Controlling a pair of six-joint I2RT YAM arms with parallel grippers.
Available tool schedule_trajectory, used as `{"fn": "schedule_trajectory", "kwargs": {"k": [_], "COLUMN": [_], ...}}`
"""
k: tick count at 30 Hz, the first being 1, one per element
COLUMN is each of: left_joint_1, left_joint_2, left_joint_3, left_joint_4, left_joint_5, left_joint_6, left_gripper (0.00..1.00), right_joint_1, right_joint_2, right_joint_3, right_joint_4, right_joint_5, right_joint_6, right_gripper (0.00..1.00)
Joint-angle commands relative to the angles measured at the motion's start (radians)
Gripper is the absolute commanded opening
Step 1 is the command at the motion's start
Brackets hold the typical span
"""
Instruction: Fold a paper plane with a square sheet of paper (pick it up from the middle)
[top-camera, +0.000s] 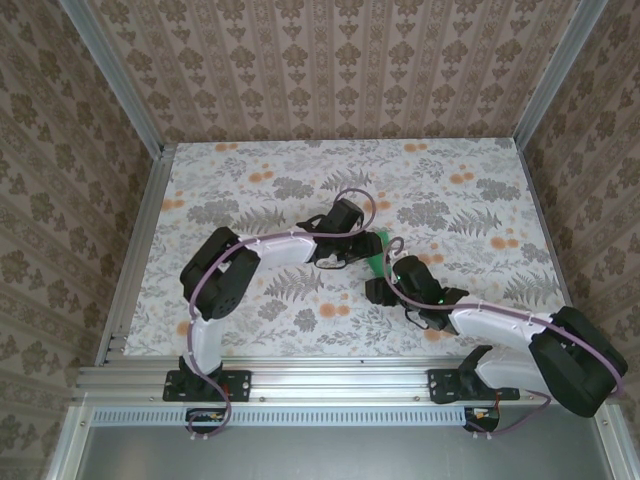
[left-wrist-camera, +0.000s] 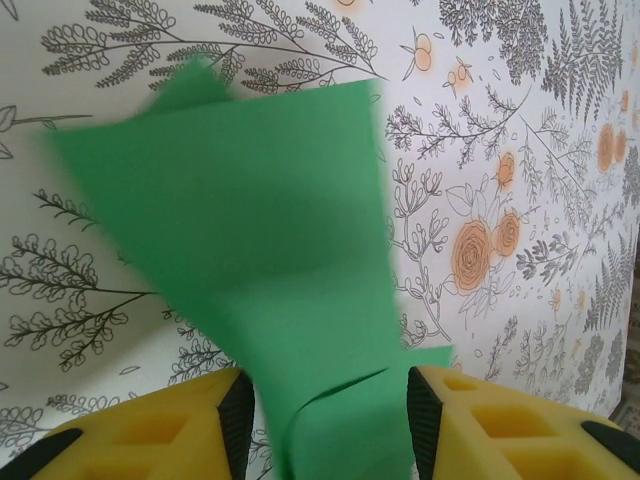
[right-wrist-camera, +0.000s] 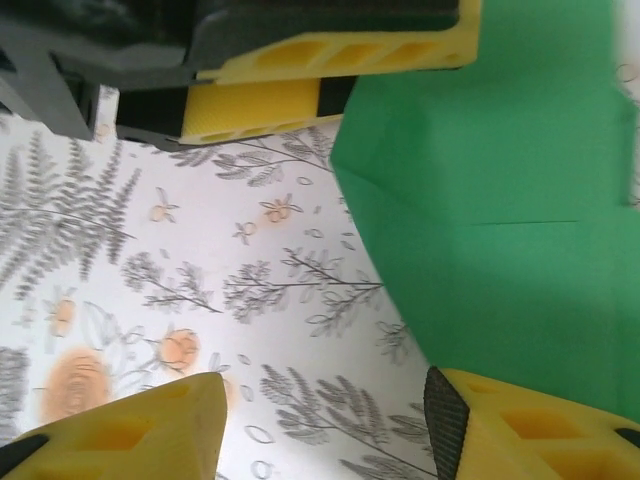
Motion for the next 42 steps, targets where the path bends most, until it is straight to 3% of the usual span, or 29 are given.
{"fn": "schedule_trajectory", "kwargs": {"k": [1,3,7,12,15,17,23,29,33,42], "left_joint_1": [0.013,0.013,0.014,0.017,0.024,0.027,0.041,0.051,0.056,0.061], "left_joint_2": [0.018,0.018,0.022,0.003,-0.028,-0.060,-0.167,-0.255,-0.281,-0.276], "left_joint_3": [0.029,0.029,0.032,0.019,0.000,-0.023,-0.103,-0.192,-0.221,-0.223], "left_joint_4": [0.014,0.015,0.018,0.023,0.028,0.031,0.018,0.006,-0.011,-0.026], "left_joint_5": [0.031,0.033,0.034,0.025,0.017,-0.003,-0.028,-0.052,-0.059,-0.056], "left_joint_6": [-0.011,-0.011,-0.013,-0.015,-0.013,-0.013,0.002,-0.001,0.005,0.011], "left_gripper": [0.47,0.47,0.47,0.48,0.51,0.54,0.59,0.60,0.60,0.60], "right_joint_1": [0.035,0.047,0.059,0.000,-0.145,-0.247,-0.444,-0.453,-0.452,-0.390], "right_joint_2": [0.010,0.046,0.073,-0.074,-0.175,-0.191,0.044,0.221,0.234,0.299], "right_joint_3": [0.030,0.055,0.123,0.108,0.101,0.093,0.188,0.268,0.256,0.291], "right_joint_4": [-0.042,-0.045,-0.117,-0.146,-0.234,-0.257,-0.335,-0.340,-0.296,-0.346], "right_joint_5": [0.185,0.204,0.257,0.228,0.080,-0.052,-0.389,-0.417,-0.484,-0.387], "right_joint_6": [-0.149,-0.185,-0.223,-0.123,0.017,0.059,0.039,-0.025,-0.031,-0.106], "right_gripper": [0.64,0.69,0.67,0.64,0.68,0.66,0.71,0.74,0.74,0.65]}}
